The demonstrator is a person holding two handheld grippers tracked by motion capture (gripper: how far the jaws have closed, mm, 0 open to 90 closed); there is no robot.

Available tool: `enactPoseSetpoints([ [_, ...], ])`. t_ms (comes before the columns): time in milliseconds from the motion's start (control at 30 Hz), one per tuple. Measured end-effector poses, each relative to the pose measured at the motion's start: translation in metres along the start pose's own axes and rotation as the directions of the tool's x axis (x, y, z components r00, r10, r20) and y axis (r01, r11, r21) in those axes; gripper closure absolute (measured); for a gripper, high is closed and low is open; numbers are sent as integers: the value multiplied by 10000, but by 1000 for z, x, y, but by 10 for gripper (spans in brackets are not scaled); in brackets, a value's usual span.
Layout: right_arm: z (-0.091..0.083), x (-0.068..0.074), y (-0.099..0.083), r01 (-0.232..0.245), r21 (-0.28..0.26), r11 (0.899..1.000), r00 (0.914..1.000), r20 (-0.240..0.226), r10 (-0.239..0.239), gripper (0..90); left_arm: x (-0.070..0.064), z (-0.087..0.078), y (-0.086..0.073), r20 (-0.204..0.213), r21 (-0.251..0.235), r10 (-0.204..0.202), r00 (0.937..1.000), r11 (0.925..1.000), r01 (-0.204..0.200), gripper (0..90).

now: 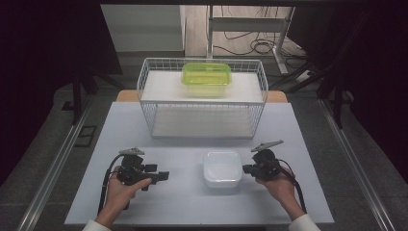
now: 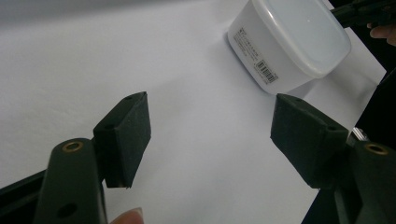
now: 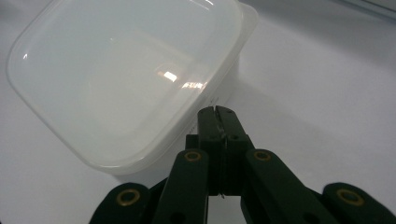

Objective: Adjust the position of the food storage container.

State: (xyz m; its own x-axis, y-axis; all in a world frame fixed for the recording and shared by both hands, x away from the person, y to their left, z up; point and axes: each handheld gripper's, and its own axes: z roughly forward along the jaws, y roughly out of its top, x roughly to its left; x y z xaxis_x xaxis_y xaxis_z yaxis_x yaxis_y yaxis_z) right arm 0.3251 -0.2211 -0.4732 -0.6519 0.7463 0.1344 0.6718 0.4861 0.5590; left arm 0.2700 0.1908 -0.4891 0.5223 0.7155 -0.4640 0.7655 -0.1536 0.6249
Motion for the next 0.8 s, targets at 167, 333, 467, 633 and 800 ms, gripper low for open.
enactPoseSetpoints([
  [167, 9, 6, 9, 65, -58, 10000, 9999, -91, -65, 889, 1, 0, 0, -25, -25, -39, 10000, 10000, 39, 282],
  [333, 18, 12, 16, 190, -55, 9998, 9997, -126, -190, 888, 1, 0, 0, -80, -53, -63, 9999, 10000, 62, 282],
  [467, 21, 15, 20, 192, -98, 9998, 9997, -134, -194, 889, 1, 0, 0, -90, -54, -58, 9999, 10000, 58, 283],
  [633, 27, 23, 24, 340, -97, 9994, 9992, -213, -342, 888, 0, 1, 0, -88, -41, -12, 10000, 10000, 12, 283],
  [800, 32, 27, 25, 586, 16, 9983, 9979, -294, -586, 888, 1, 1, 0, -115, -35, -41, 9999, 10000, 41, 283],
])
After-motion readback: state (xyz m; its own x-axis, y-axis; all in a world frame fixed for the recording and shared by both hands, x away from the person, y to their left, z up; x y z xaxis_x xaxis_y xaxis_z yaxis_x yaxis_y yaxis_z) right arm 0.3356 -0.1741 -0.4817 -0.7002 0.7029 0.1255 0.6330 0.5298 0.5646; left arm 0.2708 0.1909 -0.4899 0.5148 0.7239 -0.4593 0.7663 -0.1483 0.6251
